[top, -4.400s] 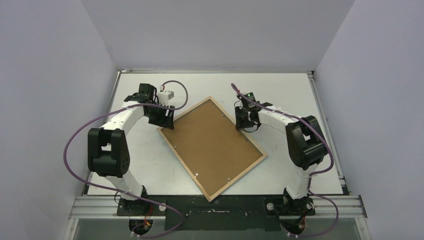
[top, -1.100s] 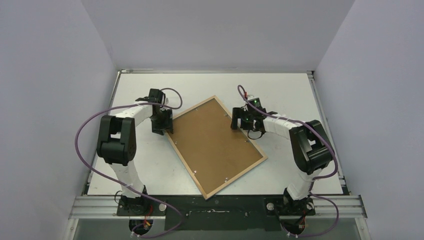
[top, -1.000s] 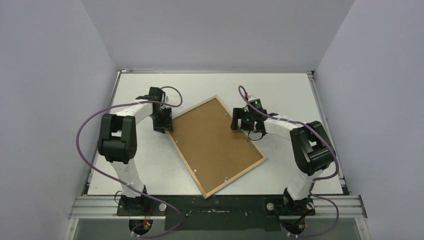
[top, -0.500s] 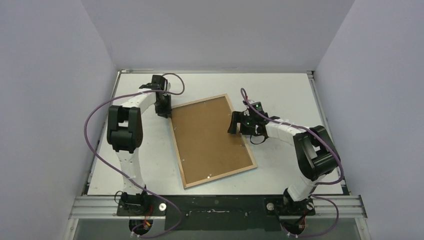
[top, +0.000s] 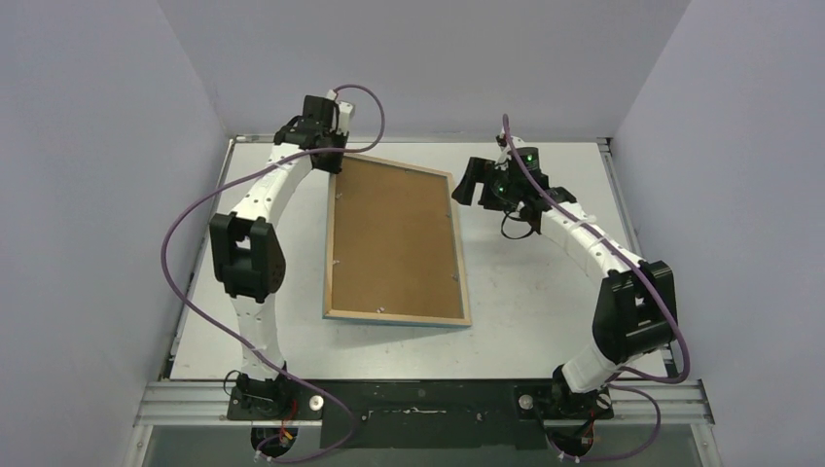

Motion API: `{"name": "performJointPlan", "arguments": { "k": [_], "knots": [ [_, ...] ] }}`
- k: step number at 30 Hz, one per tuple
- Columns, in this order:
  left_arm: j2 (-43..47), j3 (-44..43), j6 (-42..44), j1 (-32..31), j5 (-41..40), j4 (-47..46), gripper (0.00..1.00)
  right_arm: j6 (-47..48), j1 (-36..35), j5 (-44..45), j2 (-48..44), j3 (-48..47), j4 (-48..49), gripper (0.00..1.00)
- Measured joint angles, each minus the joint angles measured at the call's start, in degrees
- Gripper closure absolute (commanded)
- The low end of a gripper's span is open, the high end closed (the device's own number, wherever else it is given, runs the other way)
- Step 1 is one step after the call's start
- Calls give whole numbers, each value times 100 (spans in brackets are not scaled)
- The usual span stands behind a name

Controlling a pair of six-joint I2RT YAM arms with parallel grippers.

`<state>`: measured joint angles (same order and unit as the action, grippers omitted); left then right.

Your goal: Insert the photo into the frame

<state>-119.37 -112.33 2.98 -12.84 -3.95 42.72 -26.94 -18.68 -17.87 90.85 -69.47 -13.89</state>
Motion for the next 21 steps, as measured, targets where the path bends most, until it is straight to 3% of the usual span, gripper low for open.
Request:
{"name": "performJointPlan", "arguments": {
  "k": [7, 11, 14, 18, 21],
  "knots": [
    [310, -227, 640, -428, -428, 107, 100, 140, 184, -304, 232, -564, -223, 10],
    [310, -540, 750, -651, -601, 306, 100, 564, -271, 44, 140, -638, -221, 10],
    [310, -881, 732, -721, -664, 605, 100, 986, -1034, 407, -348, -24, 153, 10],
    [310, -1189, 671, -697, -828, 848, 100, 1709, -2037, 603, -1803, 1528, 778, 10],
    [310, -1213, 638, -645, -949, 966, 100, 2203, -2492, 903, -2743, 2170, 960, 10]
  ]
}}
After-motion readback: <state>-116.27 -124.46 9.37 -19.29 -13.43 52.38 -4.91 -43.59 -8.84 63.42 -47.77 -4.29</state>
